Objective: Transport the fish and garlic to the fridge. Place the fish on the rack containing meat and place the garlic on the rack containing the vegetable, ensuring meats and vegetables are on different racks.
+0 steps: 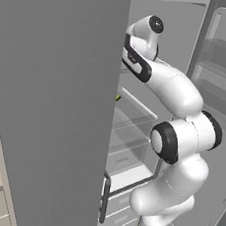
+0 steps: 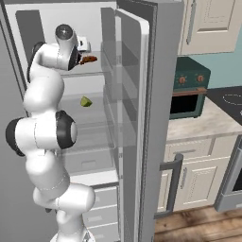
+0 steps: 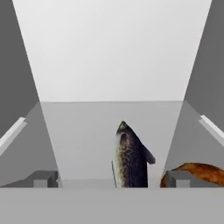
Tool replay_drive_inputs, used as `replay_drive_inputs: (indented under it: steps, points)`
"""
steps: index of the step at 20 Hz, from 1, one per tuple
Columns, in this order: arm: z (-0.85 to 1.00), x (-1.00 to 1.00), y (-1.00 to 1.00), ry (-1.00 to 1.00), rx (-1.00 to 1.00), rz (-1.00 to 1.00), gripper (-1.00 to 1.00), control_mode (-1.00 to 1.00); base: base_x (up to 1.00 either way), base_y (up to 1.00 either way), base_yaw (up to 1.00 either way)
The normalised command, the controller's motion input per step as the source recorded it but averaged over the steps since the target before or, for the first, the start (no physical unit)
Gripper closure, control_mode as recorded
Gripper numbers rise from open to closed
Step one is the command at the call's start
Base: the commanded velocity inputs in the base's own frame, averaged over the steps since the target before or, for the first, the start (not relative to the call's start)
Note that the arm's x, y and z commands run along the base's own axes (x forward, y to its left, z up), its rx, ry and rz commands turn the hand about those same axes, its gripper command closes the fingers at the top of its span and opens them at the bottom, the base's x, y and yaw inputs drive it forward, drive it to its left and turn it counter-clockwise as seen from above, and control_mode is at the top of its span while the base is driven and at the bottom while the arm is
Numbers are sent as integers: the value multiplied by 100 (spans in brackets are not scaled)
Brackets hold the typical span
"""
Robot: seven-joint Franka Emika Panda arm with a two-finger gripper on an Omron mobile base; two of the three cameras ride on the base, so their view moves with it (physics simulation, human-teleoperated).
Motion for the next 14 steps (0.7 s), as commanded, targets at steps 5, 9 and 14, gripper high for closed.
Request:
replay_drive_inputs:
  steps: [5,9,14]
  points:
    - [7,-84,-21,-3,0,-3,-100,-100,0,0,0]
    - [0,-100,-46,-11,2,-4,-100,-100,0,0,0]
    - [3,-100,-15,-5,0,-6,-100,-100,0,0,0]
